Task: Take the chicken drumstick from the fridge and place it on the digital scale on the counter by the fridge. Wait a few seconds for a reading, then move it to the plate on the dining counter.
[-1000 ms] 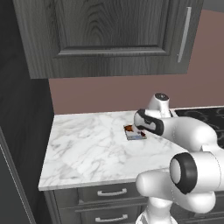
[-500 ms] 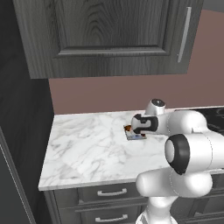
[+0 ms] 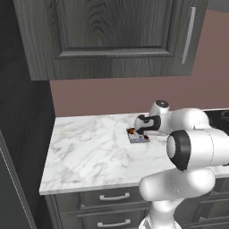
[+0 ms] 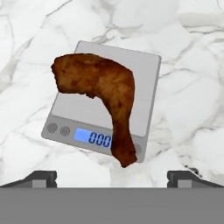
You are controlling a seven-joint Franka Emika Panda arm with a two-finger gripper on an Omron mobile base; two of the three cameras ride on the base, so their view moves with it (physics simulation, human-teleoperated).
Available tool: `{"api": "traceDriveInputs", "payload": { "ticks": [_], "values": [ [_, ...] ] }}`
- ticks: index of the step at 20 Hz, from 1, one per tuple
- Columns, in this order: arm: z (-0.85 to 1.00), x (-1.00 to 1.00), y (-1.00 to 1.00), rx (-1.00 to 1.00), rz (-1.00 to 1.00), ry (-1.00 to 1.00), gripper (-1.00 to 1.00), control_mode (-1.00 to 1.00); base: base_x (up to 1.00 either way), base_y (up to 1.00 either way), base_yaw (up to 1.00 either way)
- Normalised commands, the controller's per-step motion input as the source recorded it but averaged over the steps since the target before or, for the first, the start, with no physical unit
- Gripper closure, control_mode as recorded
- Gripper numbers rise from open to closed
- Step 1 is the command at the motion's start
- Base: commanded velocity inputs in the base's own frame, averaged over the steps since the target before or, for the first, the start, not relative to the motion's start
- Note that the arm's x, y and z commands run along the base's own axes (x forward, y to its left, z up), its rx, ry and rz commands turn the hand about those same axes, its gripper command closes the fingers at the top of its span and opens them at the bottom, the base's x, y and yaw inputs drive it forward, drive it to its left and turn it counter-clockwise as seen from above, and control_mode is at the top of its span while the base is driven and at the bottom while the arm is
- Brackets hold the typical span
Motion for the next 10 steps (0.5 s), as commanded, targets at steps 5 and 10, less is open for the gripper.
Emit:
{"api": "traceDriveInputs", "payload": {
  "ticks": [5,10],
  "values": [
    [-0.05,0.22,0.00,0.00,0.00,0.00,-1.00,-1.00,0.00,0.00,0.00],
    [-0.08,0.10,-0.02,0.00,0.00,0.00,-1.00,-1.00,0.00,0.00,0.00]
  ]
}}
